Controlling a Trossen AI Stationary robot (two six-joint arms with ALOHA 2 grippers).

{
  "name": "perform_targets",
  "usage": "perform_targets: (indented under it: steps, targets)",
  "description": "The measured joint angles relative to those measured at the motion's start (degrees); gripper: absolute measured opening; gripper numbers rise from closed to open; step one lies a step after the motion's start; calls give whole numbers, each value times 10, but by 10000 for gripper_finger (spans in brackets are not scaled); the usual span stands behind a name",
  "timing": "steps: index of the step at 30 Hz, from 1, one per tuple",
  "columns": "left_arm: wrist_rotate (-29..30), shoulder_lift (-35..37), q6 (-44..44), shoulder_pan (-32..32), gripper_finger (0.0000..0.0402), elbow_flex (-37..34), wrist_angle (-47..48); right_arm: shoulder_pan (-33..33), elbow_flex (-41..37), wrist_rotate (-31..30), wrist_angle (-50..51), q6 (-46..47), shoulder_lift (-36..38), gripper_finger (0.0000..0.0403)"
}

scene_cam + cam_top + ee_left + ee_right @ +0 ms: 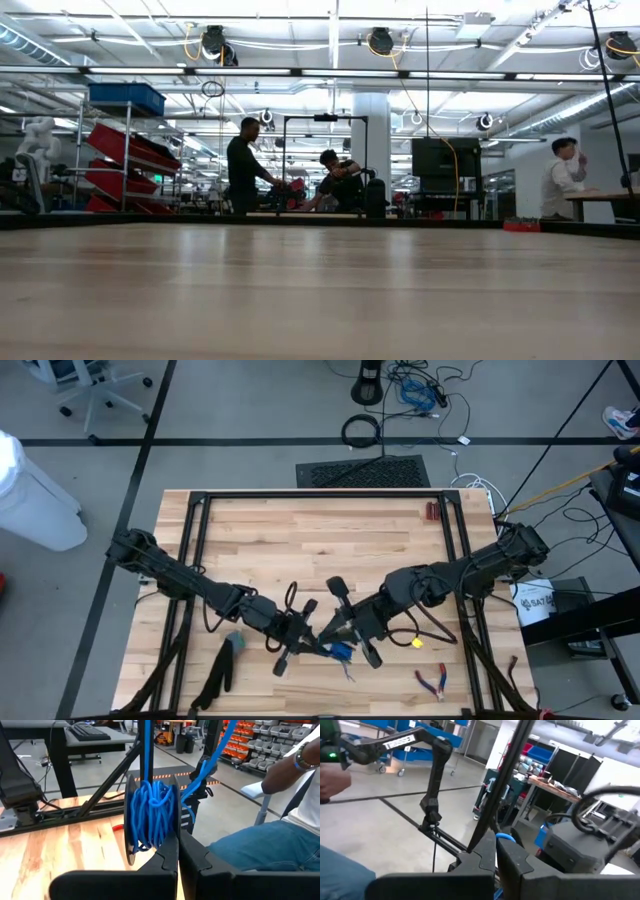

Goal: Coil cords
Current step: Coil the blue wire onto the black spool

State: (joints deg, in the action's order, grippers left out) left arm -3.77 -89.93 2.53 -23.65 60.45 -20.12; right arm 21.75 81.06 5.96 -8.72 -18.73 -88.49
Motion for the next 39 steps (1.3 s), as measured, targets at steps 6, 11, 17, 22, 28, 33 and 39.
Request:
perform_targets:
  steps: [6, 11, 17, 22, 28, 33, 39]
  targets:
    - [9, -1, -25, 0, 0, 0, -18, -12, 0, -1, -1, 54, 0, 0]
    - [25, -1, -44, -1, 0, -1, -25, -10, 0, -3, 33, 90, 0, 0]
    - [25, -1, -46, -9, 0, -1, -32, -12, 0, -3, 84, 150, 0, 0]
    - [25, -1, -60, -21, 0, -1, -37, -17, 0, -33, 116, 168, 6, 6]
    - [26, -1, -65, -31, 0, -1, -50, -19, 0, -62, 123, 181, 54, 34]
    - [19, 0, -67, -31, 0, -1, -58, -24, 0, -78, 155, 193, 92, 60]
    - [8, -1, -79, -32, 0, 9, -63, -30, 0, -76, 179, 211, 106, 84]
